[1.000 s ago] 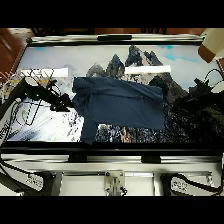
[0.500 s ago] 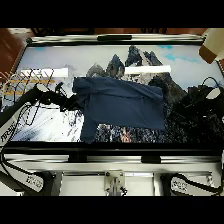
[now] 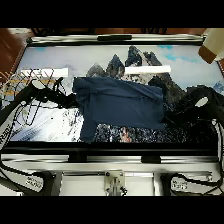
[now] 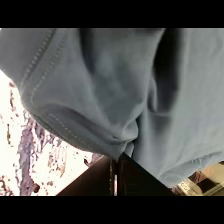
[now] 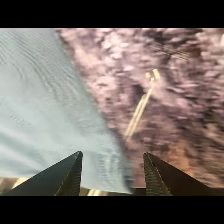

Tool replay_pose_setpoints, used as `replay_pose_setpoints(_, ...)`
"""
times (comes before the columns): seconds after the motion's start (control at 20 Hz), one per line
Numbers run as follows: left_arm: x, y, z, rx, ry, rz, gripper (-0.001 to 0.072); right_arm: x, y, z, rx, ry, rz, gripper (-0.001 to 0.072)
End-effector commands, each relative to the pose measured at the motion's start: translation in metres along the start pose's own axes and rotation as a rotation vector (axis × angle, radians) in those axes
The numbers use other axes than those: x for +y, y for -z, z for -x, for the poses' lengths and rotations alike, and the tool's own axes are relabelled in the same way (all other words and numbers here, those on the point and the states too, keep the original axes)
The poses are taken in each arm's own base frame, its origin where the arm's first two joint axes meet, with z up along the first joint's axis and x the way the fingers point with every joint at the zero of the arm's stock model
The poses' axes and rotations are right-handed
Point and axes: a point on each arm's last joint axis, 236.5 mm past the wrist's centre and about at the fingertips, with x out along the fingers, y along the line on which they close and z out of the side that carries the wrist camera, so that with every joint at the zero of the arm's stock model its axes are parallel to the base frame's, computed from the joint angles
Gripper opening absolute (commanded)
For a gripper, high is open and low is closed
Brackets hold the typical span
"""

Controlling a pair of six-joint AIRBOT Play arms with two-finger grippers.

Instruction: Fold the shirts.

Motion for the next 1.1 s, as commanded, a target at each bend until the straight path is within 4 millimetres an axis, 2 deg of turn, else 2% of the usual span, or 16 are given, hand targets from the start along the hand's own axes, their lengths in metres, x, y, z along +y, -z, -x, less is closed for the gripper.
replay_pose_setpoints(0.0,-0.006,-0.002,0.010,-0.017,-0.002,-0.041,0.0040,0.013,0.007,-0.019,0.035,0.000,0.043,0.0503)
replay_pose_setpoints(0.1,-0.007,-0.001,0.016,-0.018,0.001,-0.053,0.0040,0.022,0.012,-0.027,0.053,0.003,0.053,0.0500)
replay_pose_setpoints(0.15,-0.008,-0.001,0.021,-0.009,0.008,-0.074,0.0039,0.028,0.012,-0.028,0.051,-0.002,0.065,0.0326)
replay_pose_setpoints(0.2,-0.009,-0.002,0.029,-0.005,0.015,-0.095,0.0040,0.034,0.012,-0.026,0.048,-0.013,0.066,0.0063)
replay_pose_setpoints(0.3,-0.020,-0.013,0.059,-0.043,0.023,-0.159,0.0039,0.055,0.005,-0.009,0.012,-0.067,0.111,0.0069)
replay_pose_setpoints(0.35,-0.030,-0.025,0.086,-0.102,0.020,-0.195,0.0039,0.071,-0.004,0.012,-0.042,-0.094,0.167,0.0069)
replay_pose_setpoints(0.4,-0.044,-0.040,0.121,-0.190,0.009,-0.240,0.0039,0.086,-0.015,0.041,-0.122,-0.109,0.233,0.0069)
replay_pose_setpoints(0.5,-0.088,-0.062,0.211,-0.409,-0.026,-0.370,0.0039,0.128,-0.035,0.130,-0.372,-0.129,0.406,0.0068)
replay_pose_setpoints(0.6,-0.149,-0.060,0.317,-0.667,-0.103,-0.597,0.0038,0.167,-0.037,0.254,-0.723,-0.101,0.563,0.0069)
replay_pose_setpoints(0.7,-0.212,-0.032,0.420,-0.954,-0.170,-0.733,0.0039,0.190,-0.010,0.372,-1.063,-0.069,0.622,0.0069)
replay_pose_setpoints(0.75,-0.244,-0.006,0.472,-1.114,-0.198,-0.783,0.0039,0.197,0.017,0.427,-1.227,-0.063,0.640,0.0069)
replay_pose_setpoints(0.8,-0.270,0.022,0.519,-1.278,-0.216,-0.793,0.0039,0.200,0.046,0.469,-1.358,-0.070,0.647,0.0069)
replay_pose_setpoints(0.85,-0.286,0.051,0.557,-1.421,-0.236,-0.782,0.0039,0.201,0.077,0.503,-1.469,-0.077,0.651,0.0069)
replay_pose_setpoints(0.9,-0.293,0.080,0.587,-1.536,-0.278,-0.759,0.0039,0.198,0.102,0.523,-1.540,-0.076,0.650,0.0069)
replay_pose_setpoints(0.95,-0.296,0.106,0.602,-1.598,-0.318,-0.737,0.0039,0.192,0.123,0.534,-1.585,-0.066,0.644,0.0069)
replay_pose_setpoints(1.05,-0.295,0.141,0.607,-1.631,-0.356,-0.692,0.0039,0.178,0.142,0.534,-1.581,-0.045,0.604,0.0069)
